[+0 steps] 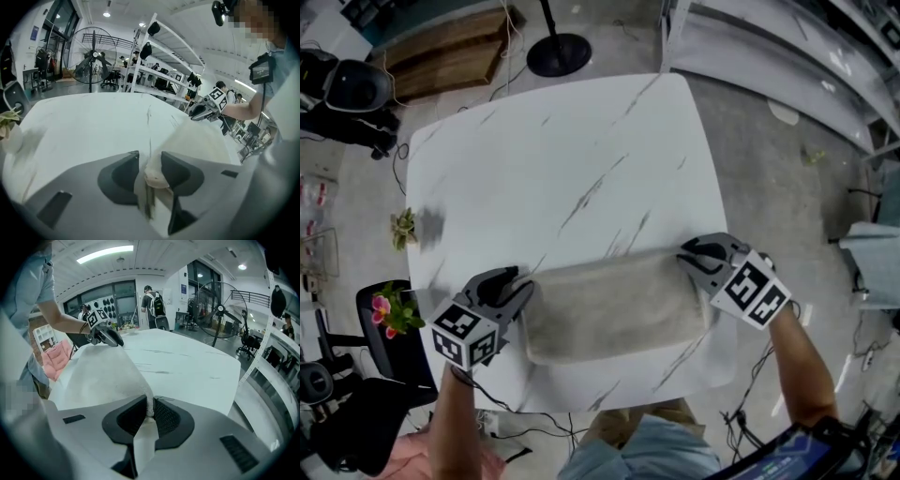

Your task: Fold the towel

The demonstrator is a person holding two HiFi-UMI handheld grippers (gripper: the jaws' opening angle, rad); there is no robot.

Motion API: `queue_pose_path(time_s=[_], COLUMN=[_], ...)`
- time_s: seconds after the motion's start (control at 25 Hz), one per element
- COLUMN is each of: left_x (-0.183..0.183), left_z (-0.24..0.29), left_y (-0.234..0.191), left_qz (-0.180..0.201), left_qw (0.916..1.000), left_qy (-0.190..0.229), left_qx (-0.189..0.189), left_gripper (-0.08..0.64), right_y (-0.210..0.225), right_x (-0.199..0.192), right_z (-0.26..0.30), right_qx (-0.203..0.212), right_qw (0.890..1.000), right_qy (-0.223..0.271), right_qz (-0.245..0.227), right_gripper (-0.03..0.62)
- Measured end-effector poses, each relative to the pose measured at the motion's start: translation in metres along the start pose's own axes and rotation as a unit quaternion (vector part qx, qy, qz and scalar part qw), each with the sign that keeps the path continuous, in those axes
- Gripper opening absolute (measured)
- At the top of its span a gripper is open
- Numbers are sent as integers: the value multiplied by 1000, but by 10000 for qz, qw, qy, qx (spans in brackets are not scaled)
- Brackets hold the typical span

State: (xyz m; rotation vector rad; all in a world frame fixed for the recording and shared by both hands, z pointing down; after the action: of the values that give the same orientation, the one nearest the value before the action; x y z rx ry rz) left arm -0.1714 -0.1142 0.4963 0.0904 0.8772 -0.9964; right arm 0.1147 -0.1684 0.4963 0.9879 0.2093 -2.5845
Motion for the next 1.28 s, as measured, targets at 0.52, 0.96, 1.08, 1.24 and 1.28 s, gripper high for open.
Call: queue_pose_path(time_s=[0.52,0.96,1.08,1.24,1.28], left_x=[43,2,2,8,9], left_z=[-61,8,10,12,11], left_y=[-20,38,34,28,28], left_qz=[-274,808,599,358,315], left_qw=[9934,9967,9982,9992,9993], left_qy=[987,-7,-7,142,163], left_qx=[525,-64,-83,-73,-68], left_gripper=[277,67,64,64,64], right_y=[16,-2,3,8,2], right_x=[40,10,5,18,23], right_z=[-48,2,8,-13,-23], right_qx=[130,23,85,53,115], right_qw=[9903,9982,9985,9968,9956], right_qy=[1246,541,513,795,918], right_qz=[594,-249,-164,79,115], right_gripper=[151,15,15,25,25])
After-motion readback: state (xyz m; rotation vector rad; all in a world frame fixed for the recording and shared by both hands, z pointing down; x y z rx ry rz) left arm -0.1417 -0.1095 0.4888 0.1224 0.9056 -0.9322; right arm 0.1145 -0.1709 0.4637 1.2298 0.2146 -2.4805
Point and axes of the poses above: the fingertips, and each gripper's own axes: z forward along the fingers, y to its right, x out of its top, the point moved 2 cm from there along -z, backward along the fingers, and after that the axes turned 3 degrees about -x, right-handed, at the moved point
